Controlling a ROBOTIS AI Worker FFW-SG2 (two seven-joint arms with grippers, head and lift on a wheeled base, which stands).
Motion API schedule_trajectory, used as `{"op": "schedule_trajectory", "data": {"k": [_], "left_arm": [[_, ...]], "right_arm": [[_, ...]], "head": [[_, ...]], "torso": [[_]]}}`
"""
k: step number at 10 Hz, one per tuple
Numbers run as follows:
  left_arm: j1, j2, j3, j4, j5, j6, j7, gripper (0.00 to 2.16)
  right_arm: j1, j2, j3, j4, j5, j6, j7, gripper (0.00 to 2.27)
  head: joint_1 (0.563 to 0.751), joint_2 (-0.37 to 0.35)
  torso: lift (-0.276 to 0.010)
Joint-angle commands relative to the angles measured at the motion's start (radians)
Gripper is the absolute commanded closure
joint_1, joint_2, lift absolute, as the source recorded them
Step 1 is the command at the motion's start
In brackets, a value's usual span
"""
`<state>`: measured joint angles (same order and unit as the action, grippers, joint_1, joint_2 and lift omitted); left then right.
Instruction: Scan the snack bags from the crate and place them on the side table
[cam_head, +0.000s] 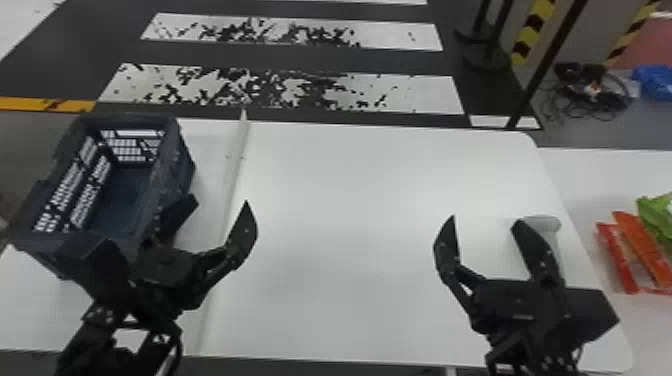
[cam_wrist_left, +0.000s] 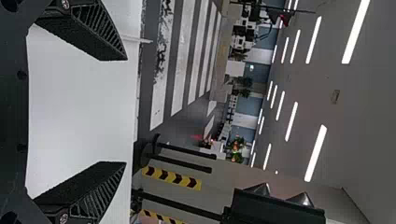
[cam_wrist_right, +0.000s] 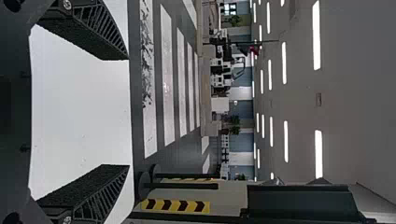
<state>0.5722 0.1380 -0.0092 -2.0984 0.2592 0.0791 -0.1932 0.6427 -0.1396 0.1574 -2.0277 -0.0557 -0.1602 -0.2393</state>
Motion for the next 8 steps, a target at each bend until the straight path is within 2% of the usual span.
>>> {"op": "schedule_trajectory", "data": {"k": [1,8], "left_arm": [[0.0,0.0,0.0,0.0,0.0,0.0,0.001,0.07],[0.0,-0.001,-0.008,-0.003,-0.005,0.0,0.014,0.07]], "right_arm": [[0.0,0.0,0.001,0.001,-0.001,0.0,0.0,0.06],[-0.006,-0.002,0.001,0.007,-0.001,0.003,0.001,0.06]], "head": [[0.695,-0.027],[0.695,-0.026]], "torso": [[-0.081],[-0.081]]}}
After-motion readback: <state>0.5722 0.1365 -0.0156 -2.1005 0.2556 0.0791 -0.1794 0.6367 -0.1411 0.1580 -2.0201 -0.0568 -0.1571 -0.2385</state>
